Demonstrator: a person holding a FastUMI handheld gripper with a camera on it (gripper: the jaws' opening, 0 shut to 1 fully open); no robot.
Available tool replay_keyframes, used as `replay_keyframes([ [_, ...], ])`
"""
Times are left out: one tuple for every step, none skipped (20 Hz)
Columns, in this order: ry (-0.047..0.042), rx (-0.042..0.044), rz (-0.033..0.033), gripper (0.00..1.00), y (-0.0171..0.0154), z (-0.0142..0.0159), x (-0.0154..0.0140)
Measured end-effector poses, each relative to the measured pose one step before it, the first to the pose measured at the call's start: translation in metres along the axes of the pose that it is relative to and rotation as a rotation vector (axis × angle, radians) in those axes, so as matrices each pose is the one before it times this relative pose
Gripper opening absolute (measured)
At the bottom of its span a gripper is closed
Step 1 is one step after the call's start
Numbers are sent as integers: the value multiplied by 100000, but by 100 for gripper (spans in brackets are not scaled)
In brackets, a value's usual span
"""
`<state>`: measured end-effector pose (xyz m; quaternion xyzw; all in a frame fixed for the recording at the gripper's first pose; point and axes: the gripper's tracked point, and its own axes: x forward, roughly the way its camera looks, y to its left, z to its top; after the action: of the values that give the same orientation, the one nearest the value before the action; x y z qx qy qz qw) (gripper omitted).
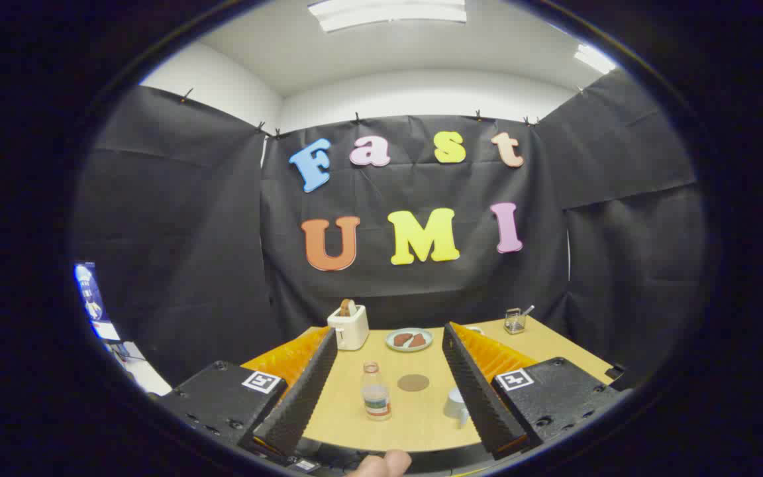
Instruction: Take the bottle from table, then pour the juice into the cup, finally place the bottle on the coaster
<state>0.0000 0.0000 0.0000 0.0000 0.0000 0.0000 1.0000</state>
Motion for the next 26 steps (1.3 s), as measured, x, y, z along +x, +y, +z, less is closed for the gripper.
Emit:
replay_keyframes([
  [-99, -426, -241, 100, 72, 35, -22],
  [38, -278, -386, 100, 81, -101, 51],
  [141, 31, -214, 100, -11, -57, 2],
  [314, 112, 438, 100, 158, -164, -64],
  [-187, 360, 241, 100, 113, 2, 24],
  [-183, 224, 111, 100, 76, 6, -37],
  [-341, -143, -211, 100, -25, 74, -93],
  [25, -204, -443, 100, -168, -168, -10],
  [209, -565, -835, 100, -188, -103, 25],
  [306, -540, -509, 100, -97, -121, -40],
  [-42, -102, -91, 100, 25, 5, -63],
  [-121, 249, -17, 100, 28, -35, -87],
  [-417, 236, -14, 100, 24, 63, -65],
  [-9, 125, -406, 100, -153, -30, 40],
  [-36, -115, -870, 100, -230, -116, -26],
  [-183, -369, -475, 100, -141, -179, 100],
  [69, -641, -981, 100, -130, -57, 101],
  [-225, -981, -520, 100, -33, -57, 169],
  [-103, -1077, -590, 100, 14, 6, 175],
  [-197, -1027, -270, 100, 42, -78, 230],
  [-67, -767, 433, 100, 327, 18, 246],
  [-175, -320, 311, 100, 345, -188, 230],
  [-189, 21, 83, 100, 119, -144, 301],
  [514, 47, 69, 100, 197, -442, 373],
  [353, -90, -227, 100, 167, -576, 331],
  [489, -263, -115, 100, 220, -544, 454],
])
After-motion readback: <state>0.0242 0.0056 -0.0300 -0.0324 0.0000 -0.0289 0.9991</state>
